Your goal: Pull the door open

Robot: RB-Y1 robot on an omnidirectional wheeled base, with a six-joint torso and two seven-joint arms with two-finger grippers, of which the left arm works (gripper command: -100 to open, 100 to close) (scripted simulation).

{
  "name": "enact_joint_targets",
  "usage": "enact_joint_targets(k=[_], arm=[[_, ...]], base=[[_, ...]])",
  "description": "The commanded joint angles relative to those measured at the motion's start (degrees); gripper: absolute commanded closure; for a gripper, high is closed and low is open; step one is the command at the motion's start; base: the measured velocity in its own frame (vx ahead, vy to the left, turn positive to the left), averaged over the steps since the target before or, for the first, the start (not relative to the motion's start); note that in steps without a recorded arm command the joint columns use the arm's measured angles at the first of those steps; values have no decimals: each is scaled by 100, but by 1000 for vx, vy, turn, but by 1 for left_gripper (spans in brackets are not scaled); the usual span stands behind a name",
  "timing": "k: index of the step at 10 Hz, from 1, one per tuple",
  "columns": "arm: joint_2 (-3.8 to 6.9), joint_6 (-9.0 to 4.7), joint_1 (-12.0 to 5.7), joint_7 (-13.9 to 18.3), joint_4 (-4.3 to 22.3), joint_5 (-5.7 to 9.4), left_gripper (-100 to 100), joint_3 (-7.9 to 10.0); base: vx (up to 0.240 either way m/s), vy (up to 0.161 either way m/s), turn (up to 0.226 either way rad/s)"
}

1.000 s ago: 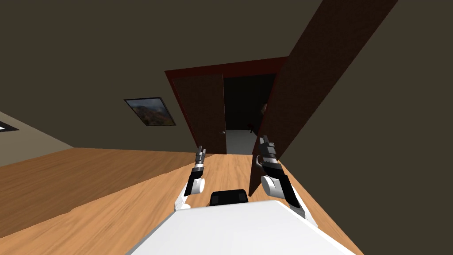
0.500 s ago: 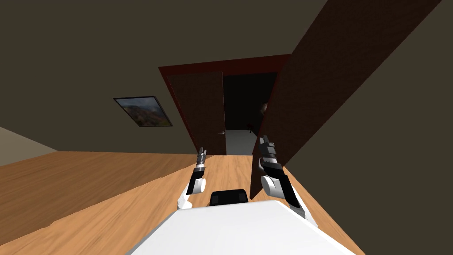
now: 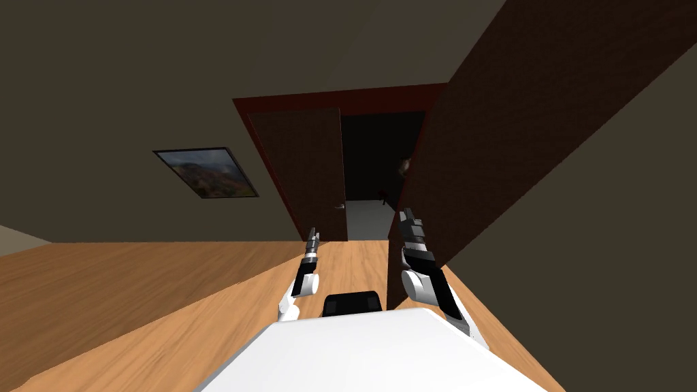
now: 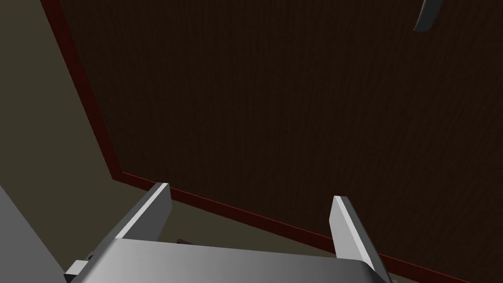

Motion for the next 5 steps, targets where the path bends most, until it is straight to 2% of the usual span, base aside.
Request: enact_joint_targets(k=[1,5], arm=[[-2,-62,-86,-41,268,45,-100,-7],[-64,-175,-335,-163,880,146,-100,-16]], base=[[95,29,-56],[98,21,-60]])
